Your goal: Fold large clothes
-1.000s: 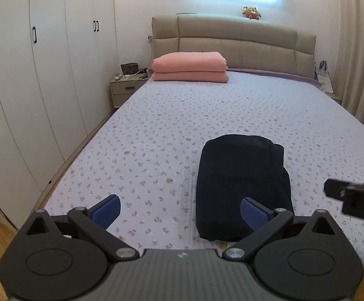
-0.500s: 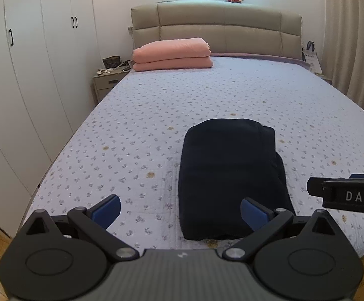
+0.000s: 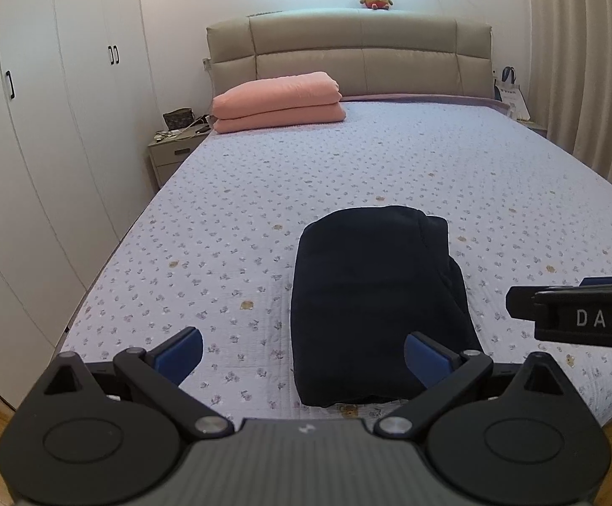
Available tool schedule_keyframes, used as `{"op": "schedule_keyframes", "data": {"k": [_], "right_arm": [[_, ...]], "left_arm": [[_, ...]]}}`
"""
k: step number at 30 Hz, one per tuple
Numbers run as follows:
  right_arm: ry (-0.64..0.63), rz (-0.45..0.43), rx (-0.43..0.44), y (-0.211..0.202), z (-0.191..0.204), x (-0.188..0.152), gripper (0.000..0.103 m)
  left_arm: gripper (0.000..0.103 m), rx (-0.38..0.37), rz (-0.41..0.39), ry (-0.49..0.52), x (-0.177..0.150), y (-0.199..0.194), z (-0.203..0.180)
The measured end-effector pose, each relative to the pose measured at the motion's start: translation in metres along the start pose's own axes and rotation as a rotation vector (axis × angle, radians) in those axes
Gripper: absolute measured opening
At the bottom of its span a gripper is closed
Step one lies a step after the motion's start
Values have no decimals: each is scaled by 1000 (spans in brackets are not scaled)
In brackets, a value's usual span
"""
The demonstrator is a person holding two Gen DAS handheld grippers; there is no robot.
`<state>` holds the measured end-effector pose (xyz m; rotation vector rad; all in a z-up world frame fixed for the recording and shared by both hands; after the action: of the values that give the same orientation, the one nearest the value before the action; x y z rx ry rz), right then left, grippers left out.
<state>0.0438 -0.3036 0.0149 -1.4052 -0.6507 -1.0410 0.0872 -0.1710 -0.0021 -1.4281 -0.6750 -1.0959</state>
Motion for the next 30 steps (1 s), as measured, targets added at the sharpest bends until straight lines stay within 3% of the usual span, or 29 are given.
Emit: {"op": "schedule_keyframes", "data": {"k": [8,30], "right_arm": [[-2,2,33,-10,4,2,86],[-6,6,44,-12,11,1,86]], "left_arm": [[103,-44,-12,-34,0,-14,3],[103,12,-29,4,1,-14,6]]}}
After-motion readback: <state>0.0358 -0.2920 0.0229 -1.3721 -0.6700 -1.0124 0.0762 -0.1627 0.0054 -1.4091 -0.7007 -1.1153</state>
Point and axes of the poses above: each gripper's, at about its wrist camera, not at the fingertips, and y roughly the way its jaws point, z to its left, x to its top, the point moved 3 cm from there along y, roughly the way its jaws point, and after that the axes turned 15 degrees about -z, right-handed, at the moved point
